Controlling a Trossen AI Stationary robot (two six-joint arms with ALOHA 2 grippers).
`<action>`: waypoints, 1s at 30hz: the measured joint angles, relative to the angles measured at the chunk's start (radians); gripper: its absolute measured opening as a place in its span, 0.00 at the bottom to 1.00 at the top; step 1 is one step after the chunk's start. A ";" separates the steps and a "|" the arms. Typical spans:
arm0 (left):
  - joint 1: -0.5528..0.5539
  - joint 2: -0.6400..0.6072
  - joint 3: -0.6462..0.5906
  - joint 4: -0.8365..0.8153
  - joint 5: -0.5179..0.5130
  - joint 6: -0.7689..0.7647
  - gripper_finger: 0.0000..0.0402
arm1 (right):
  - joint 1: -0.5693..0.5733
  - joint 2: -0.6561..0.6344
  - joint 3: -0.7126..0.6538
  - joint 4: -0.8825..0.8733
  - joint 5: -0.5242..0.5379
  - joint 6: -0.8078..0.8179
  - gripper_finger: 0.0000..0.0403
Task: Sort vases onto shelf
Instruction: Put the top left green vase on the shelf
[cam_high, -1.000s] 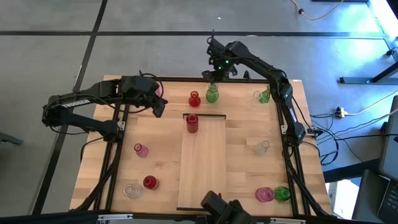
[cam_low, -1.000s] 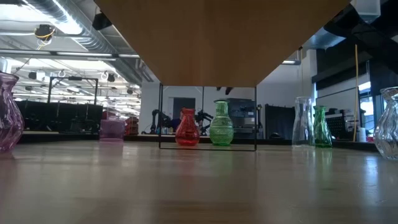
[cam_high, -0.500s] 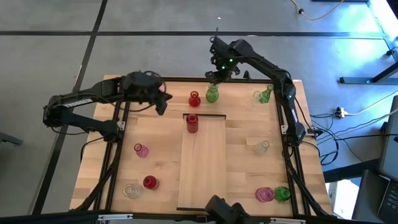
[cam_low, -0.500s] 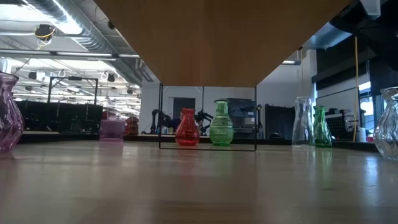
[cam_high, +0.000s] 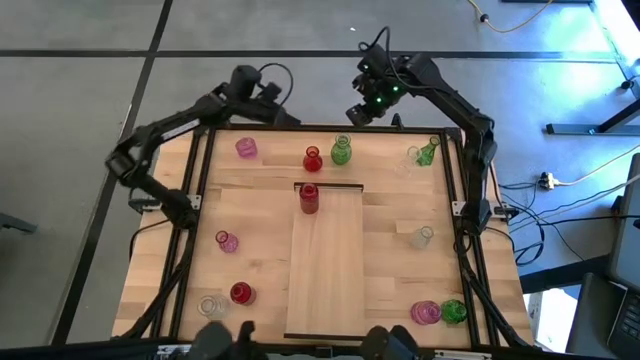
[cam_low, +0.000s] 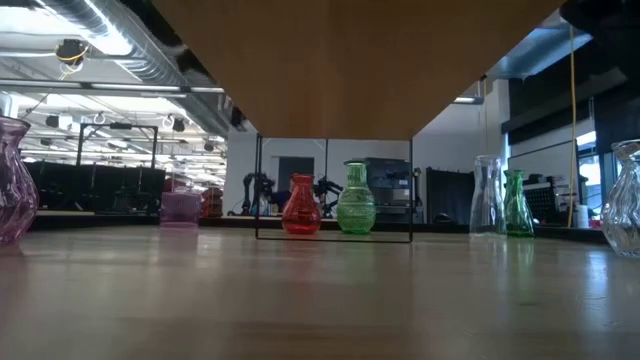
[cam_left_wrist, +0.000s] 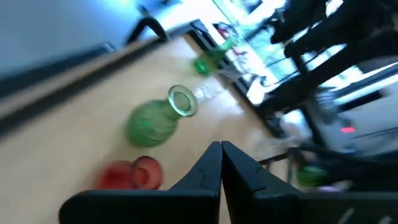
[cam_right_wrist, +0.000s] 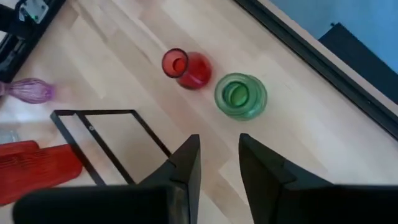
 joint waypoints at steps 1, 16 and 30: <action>0.006 0.027 0.000 0.026 0.042 -0.027 0.00 | -0.009 0.000 -0.008 0.002 -0.010 -0.008 0.23; -0.011 0.106 0.000 0.125 0.189 0.032 0.00 | -0.036 -0.377 -0.750 0.544 -0.204 -0.002 0.23; -0.003 0.132 0.000 0.123 0.098 0.027 0.00 | -0.171 -0.405 -1.132 1.104 -0.315 0.301 0.23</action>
